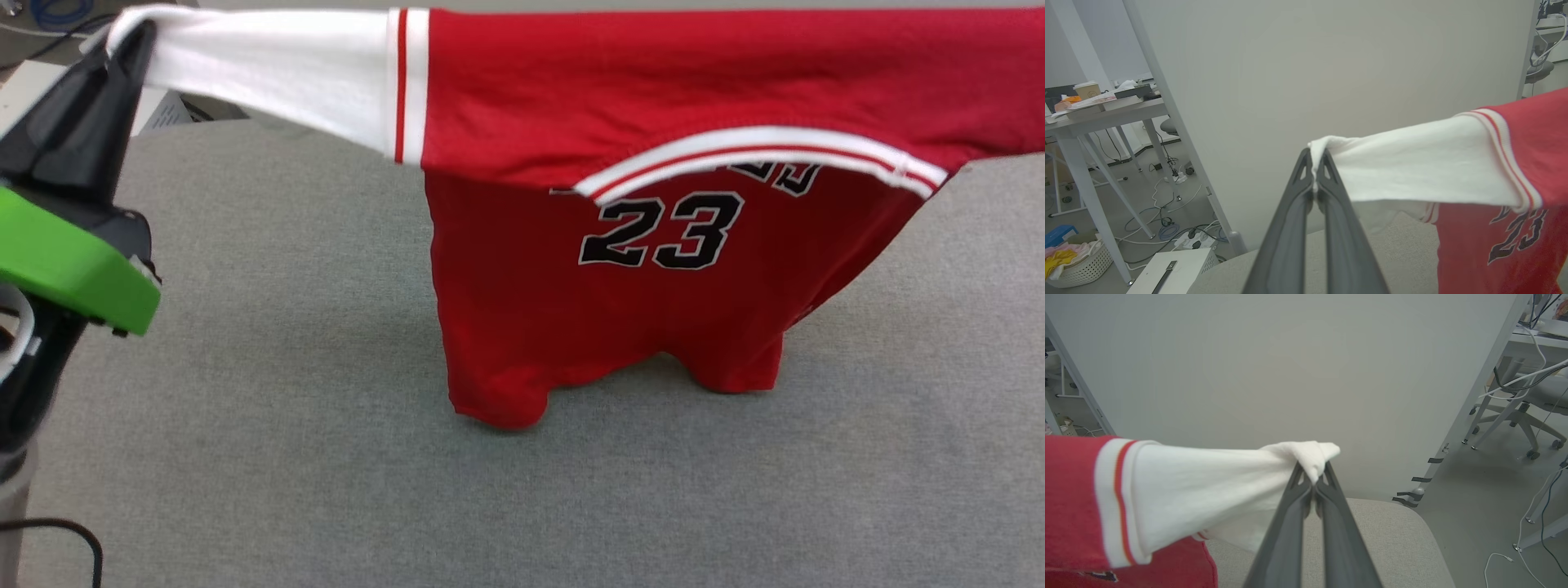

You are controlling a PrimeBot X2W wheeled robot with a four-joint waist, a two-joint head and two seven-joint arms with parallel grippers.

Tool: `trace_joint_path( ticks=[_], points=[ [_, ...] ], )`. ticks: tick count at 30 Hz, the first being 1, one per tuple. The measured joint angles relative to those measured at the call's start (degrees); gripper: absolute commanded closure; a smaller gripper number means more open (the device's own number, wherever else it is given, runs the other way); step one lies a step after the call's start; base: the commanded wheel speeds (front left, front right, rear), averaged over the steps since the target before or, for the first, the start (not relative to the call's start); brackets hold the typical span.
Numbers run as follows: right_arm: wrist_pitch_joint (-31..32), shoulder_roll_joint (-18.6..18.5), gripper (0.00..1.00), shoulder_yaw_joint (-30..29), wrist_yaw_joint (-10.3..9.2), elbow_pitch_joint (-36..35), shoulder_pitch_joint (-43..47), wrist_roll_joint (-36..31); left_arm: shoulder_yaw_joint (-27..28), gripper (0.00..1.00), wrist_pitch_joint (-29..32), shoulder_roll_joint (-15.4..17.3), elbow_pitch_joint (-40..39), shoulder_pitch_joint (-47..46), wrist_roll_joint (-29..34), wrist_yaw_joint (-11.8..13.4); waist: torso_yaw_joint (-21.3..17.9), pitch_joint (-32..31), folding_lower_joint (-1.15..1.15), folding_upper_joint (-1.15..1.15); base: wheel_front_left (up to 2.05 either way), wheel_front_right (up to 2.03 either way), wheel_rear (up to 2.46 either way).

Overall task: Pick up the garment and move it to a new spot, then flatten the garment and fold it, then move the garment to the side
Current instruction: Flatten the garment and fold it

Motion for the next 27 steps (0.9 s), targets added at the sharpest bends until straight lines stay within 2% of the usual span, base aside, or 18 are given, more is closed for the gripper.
trace_joint_path(
  ticks=[4, 9, 17, 23, 27],
  points=[
    [-3.1, -1.4, 1.0, 1.8, 0.01, 2.9, -5.6, -0.6, -0.7, 1.0, -0.9, 1.3, 2.9, -6.2, 2.5, -1.2, -0.2, 2.7, 0.0, 0.0, 0.0, 0.0, 0.0],
    [-6.7, -3.3, 1.0, 4.4, 0.01, 6.8, -13.4, -1.6, -1.8, 1.0, -2.0, 0.9, 7.5, -14.0, 2.4, -2.3, -0.5, 6.5, 0.0, 0.0, 0.0, 0.0, 0.0],
    [-12.2, -4.8, 1.0, 10.6, 0.01, 14.9, -30.3, -4.7, -4.2, 1.0, -3.8, 1.7, 16.3, -31.8, 4.0, -5.2, -1.1, 14.4, 0.0, 0.0, 0.0, 0.0, 0.0],
    [-18.4, -4.4, 1.0, 13.5, 0.02, 23.4, -44.3, -9.0, -7.7, 1.0, -6.5, 1.3, 25.5, -46.6, 6.2, -6.3, -1.5, 21.0, 0.0, 0.0, 0.0, 0.0, 0.0],
    [-23.0, -2.1, 1.0, 14.4, 0.02, 30.2, -52.4, -12.2, -9.9, 1.0, -10.6, 0.0, 32.6, -55.4, 8.5, -6.7, -1.8, 25.4, 0.01, 0.0, 0.0, 0.0, 0.0]
  ],
)
